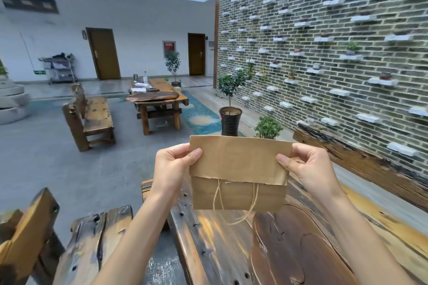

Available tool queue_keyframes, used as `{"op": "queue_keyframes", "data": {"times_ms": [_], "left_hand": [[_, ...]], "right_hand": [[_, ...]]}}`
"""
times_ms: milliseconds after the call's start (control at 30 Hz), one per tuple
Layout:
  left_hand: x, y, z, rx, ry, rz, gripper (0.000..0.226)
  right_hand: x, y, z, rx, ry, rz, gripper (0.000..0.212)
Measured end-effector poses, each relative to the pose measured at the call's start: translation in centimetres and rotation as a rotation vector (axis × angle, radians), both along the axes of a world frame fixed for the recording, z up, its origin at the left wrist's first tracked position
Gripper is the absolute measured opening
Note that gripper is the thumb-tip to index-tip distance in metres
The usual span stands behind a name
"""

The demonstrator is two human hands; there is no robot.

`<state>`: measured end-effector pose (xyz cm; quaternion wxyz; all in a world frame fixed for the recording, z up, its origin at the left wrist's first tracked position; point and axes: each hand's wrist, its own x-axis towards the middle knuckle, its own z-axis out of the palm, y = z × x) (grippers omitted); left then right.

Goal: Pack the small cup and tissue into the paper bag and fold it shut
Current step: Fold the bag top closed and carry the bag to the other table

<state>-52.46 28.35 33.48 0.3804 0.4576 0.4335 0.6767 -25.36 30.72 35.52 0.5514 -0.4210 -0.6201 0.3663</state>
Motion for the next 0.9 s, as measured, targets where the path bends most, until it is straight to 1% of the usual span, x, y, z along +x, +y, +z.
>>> {"op": "queue_keyframes", "data": {"times_ms": [333, 500, 600, 733, 767, 800, 867, 900], "left_hand": [[-5.9, 13.4, -1.7, -0.030, -0.023, 0.027, 0.015], [-9.1, 20.7, -1.8, -0.056, -0.007, 0.002, 0.016], [-10.8, 24.9, -1.9, -0.070, 0.000, -0.010, 0.017], [-12.5, 29.6, -2.5, -0.084, 0.023, -0.032, 0.016], [-13.0, 30.8, -2.8, -0.088, 0.027, -0.042, 0.016], [-13.3, 32.0, -3.0, -0.089, 0.032, -0.056, 0.016], [-14.1, 34.8, -3.6, -0.092, 0.037, -0.103, 0.017], [-14.4, 36.2, -4.0, -0.091, 0.041, -0.124, 0.017]], "right_hand": [[-6.6, 14.1, -1.5, -0.011, -0.042, -0.028, 0.005], [-9.8, 21.3, -1.9, -0.066, 0.004, -0.057, 0.019], [-11.2, 25.3, -2.1, -0.050, -0.019, -0.063, 0.011], [-12.6, 29.3, -2.7, -0.037, -0.053, -0.068, 0.007], [-12.9, 30.2, -3.0, -0.030, -0.066, -0.072, 0.009], [-13.3, 30.9, -3.1, -0.029, -0.073, -0.076, 0.015], [-13.9, 32.6, -3.7, -0.048, -0.049, -0.076, 0.037], [-14.2, 33.5, -4.0, -0.057, -0.040, -0.091, 0.043]]}}
